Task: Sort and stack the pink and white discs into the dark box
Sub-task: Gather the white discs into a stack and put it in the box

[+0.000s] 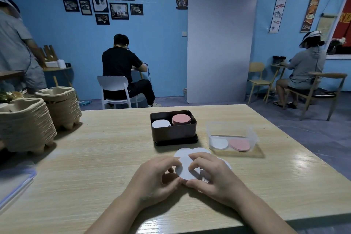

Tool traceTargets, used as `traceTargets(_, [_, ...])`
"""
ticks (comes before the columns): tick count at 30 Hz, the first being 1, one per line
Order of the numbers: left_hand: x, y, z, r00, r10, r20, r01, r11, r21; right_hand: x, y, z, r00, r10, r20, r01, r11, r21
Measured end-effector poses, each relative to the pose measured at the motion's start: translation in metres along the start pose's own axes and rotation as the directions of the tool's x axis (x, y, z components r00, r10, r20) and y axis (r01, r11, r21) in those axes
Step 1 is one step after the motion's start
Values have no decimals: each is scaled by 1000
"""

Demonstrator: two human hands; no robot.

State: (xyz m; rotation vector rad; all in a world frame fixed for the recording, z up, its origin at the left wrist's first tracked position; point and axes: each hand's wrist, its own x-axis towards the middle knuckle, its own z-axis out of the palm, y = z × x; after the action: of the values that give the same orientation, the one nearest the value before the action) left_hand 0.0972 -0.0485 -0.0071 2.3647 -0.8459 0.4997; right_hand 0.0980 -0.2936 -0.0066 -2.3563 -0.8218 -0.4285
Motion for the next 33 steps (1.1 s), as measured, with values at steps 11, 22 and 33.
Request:
traceTargets(11, [3,2,-2,998,-25,62,23,999,27,4,-1,-15,999,31,27,-31,999,-5])
traceTargets(22, [25,8,-2,982,-10,189,-23,985,172,-5,14,-19,995,90,-53,-93,994,-57])
traceTargets(33, [20,6,3,992,-68,109,60,995,75,-5,13,-18,990,135,-49,-140,984,-108])
